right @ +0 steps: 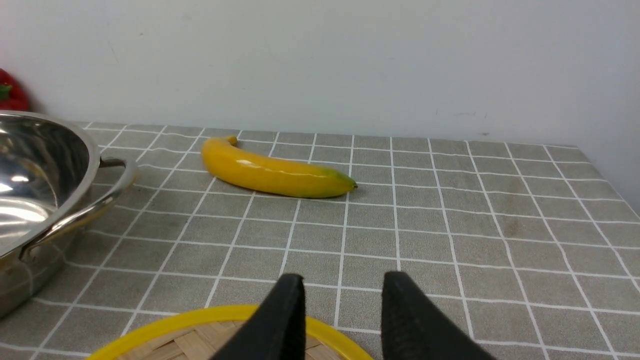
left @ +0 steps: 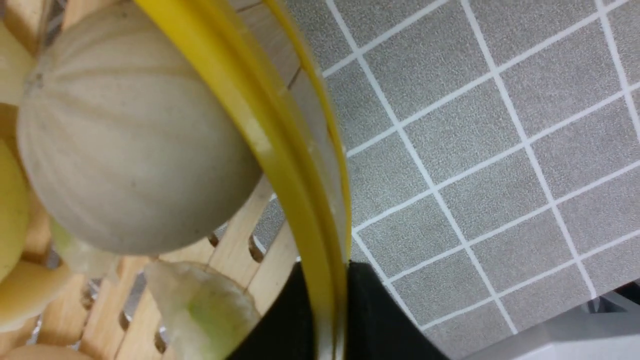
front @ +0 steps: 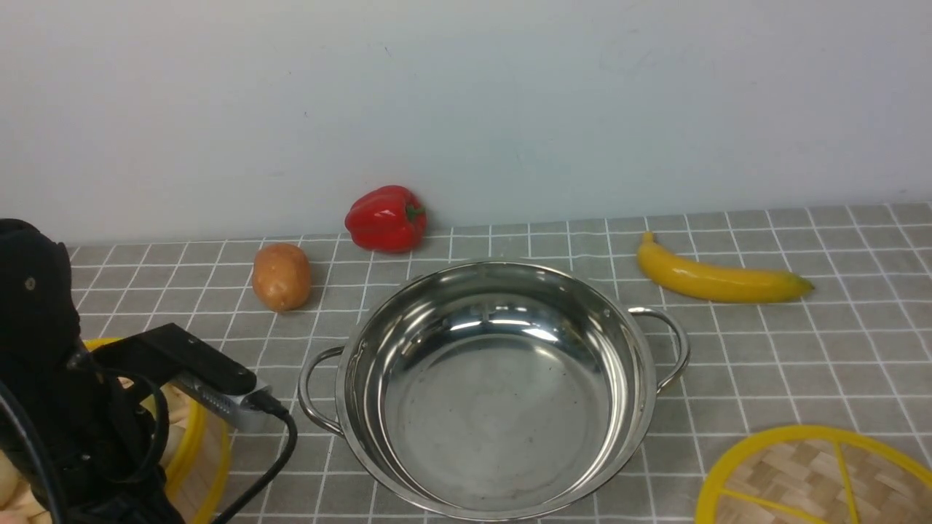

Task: Place the steamer in the pot on the grey tablecloth, and put the lid on the steamer.
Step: 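Place the bamboo steamer basket with dumplings into the steel pot with the left gripper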

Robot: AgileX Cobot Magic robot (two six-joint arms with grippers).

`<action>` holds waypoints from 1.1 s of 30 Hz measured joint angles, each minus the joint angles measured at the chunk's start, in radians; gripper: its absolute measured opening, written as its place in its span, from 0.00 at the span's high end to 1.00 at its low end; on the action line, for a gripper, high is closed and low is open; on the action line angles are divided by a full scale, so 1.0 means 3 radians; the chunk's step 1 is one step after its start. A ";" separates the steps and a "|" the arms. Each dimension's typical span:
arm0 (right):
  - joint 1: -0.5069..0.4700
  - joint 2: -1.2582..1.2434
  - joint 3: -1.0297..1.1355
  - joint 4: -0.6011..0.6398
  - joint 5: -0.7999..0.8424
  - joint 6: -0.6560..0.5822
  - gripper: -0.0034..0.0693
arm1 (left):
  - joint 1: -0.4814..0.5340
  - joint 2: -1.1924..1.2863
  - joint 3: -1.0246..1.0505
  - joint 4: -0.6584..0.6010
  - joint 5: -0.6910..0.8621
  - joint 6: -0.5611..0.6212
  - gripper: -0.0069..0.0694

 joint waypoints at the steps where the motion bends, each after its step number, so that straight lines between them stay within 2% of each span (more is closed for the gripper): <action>1: 0.0000 0.0000 0.0000 0.0000 0.0000 0.0000 0.62 | -0.0015 -0.0028 0.0000 0.0000 0.0000 0.0000 0.85; 7: 0.0000 0.0000 0.0000 0.0000 0.0000 0.0000 0.62 | -0.0204 -0.0151 -0.0039 0.0076 0.0009 -0.0030 0.85; 18: 0.0000 0.0000 0.0000 0.0000 0.0000 0.0000 0.62 | -0.0808 -0.0165 -0.0699 0.0227 0.0018 -0.0248 0.85; 23: 0.0000 0.0000 0.0000 0.0000 0.0000 0.0000 0.62 | -0.1032 -0.0165 -0.0821 0.0258 0.0021 -0.0163 0.85; 27: 0.0000 0.0000 0.0000 0.0000 0.0000 0.0000 0.62 | -0.1349 -0.0157 -0.0882 0.0267 0.0030 0.0035 0.85; 33: 0.0000 0.0000 0.0000 0.0000 0.0000 0.0000 0.62 | -0.1619 -0.0033 -0.0935 0.0367 0.0064 0.0073 0.85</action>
